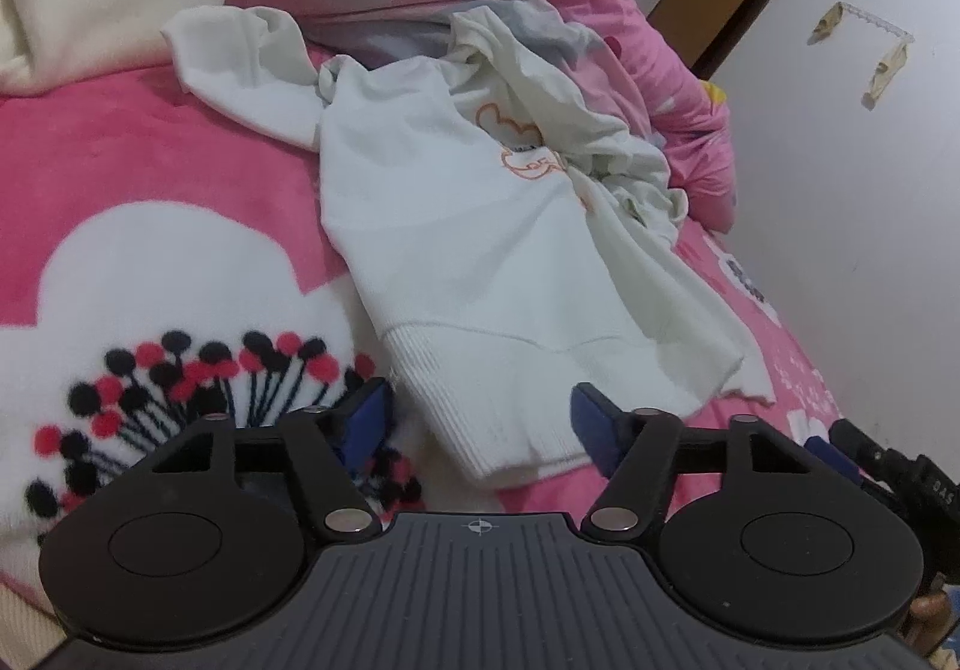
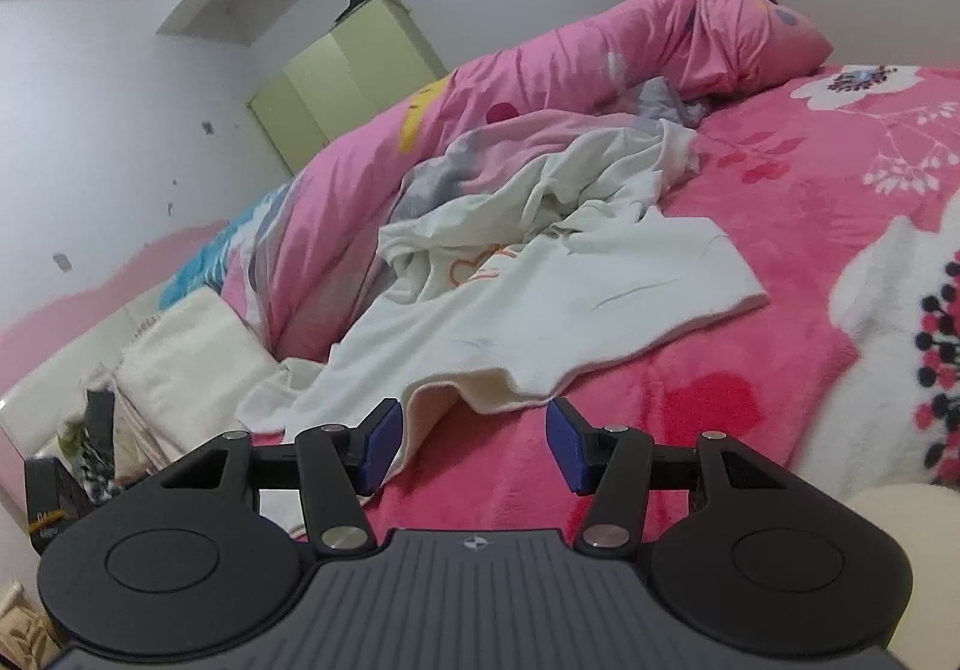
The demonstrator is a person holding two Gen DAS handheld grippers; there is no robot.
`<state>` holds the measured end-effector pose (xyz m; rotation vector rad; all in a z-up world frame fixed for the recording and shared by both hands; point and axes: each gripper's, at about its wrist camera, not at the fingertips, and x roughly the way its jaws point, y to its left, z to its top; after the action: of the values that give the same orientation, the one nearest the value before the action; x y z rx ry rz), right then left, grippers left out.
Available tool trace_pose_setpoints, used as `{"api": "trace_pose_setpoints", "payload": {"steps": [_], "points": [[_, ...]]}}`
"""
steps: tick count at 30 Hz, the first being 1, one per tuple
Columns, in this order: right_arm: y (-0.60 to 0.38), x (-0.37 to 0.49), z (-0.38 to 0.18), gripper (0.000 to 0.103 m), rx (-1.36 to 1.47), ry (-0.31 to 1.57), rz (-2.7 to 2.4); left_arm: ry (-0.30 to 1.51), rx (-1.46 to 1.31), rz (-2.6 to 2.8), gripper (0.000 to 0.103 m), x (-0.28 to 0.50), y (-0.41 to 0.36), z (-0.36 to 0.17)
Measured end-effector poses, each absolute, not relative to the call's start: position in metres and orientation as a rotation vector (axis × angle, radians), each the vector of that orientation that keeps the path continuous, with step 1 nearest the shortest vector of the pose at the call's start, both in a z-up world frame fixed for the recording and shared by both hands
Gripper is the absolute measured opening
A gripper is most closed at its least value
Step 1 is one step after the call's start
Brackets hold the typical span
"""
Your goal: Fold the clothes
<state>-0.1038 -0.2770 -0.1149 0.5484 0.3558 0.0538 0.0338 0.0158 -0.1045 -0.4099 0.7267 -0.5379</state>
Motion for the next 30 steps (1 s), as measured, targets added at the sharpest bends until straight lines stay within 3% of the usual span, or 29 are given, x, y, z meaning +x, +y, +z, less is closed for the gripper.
{"api": "trace_pose_setpoints", "payload": {"steps": [5,8,14,17,19,21,30], "points": [[-0.249,-0.045,-0.091,0.056,0.425,0.372,0.13,0.724,-0.428,-0.547,0.065,0.046,0.018,-0.107],[-0.218,0.021,-0.078,0.063,0.312,0.4,0.168,0.709,-0.432,-0.553,0.065,0.052,0.02,-0.11],[-0.154,0.175,-0.098,0.067,0.139,0.558,0.152,0.665,-0.445,-0.567,0.063,0.063,0.025,-0.116],[-0.133,0.222,-0.121,0.086,0.057,0.597,0.119,0.646,-0.476,-0.594,0.063,0.066,0.032,-0.12],[-0.122,0.242,-0.143,0.103,-0.035,0.631,0.073,0.634,-0.485,-0.615,0.064,0.066,0.035,-0.122],[-0.114,0.252,-0.163,0.103,-0.128,0.677,0.008,0.624,-0.477,-0.629,0.065,0.066,0.035,-0.123],[-0.135,0.252,-0.164,0.103,0.003,0.702,0.051,0.602,-0.407,-0.626,0.071,0.06,0.025,-0.12]]}}
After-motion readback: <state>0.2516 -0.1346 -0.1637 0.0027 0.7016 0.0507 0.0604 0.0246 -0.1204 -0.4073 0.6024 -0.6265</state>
